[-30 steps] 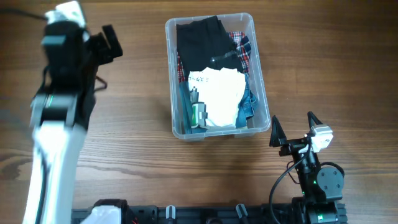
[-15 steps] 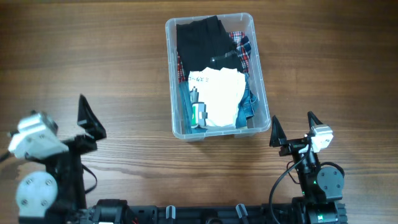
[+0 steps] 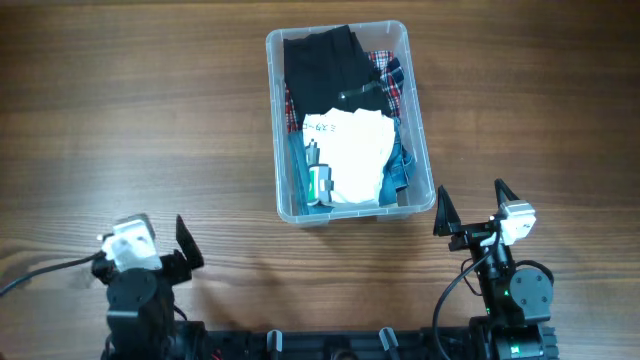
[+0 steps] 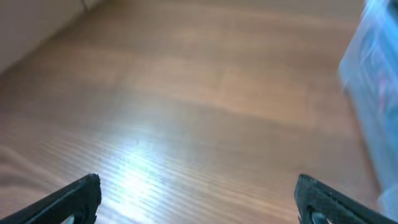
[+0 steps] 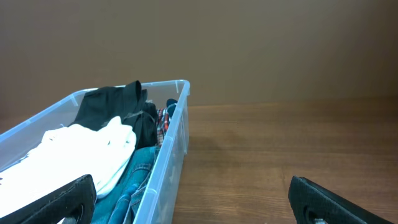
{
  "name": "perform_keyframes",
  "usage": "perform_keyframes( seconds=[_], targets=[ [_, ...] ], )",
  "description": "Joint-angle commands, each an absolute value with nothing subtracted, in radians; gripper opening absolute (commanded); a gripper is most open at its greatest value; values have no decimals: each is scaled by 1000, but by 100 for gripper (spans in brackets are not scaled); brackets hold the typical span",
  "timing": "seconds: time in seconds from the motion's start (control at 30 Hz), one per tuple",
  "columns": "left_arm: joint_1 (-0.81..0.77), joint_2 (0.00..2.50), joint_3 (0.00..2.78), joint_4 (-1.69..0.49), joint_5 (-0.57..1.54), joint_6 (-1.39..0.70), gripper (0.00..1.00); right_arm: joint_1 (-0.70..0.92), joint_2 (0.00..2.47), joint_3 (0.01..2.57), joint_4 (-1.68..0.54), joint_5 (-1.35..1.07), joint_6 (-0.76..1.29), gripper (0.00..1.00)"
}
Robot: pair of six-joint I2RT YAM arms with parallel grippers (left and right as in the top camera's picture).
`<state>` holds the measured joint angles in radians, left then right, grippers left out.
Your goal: Pack container
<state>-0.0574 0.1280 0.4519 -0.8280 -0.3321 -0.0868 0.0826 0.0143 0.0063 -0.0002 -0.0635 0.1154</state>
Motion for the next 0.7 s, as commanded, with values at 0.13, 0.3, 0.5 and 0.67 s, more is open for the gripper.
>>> perform_keyframes(
  seconds=[0.13, 0.3, 0.5, 0.67],
  targets=[
    [-61, 62, 448, -936, -365, -2, 100, 84, 4, 5, 3, -78, 134, 100],
    [-61, 62, 429, -746, -267, -4, 100, 84, 4, 5, 3, -78, 134, 100],
    [-61, 22, 289, -340, 6, -4, 100, 84, 4, 5, 3, -78, 134, 100],
    [-61, 2, 162, -108, 97, -4, 100, 84, 4, 5, 3, -78, 134, 100]
  ],
)
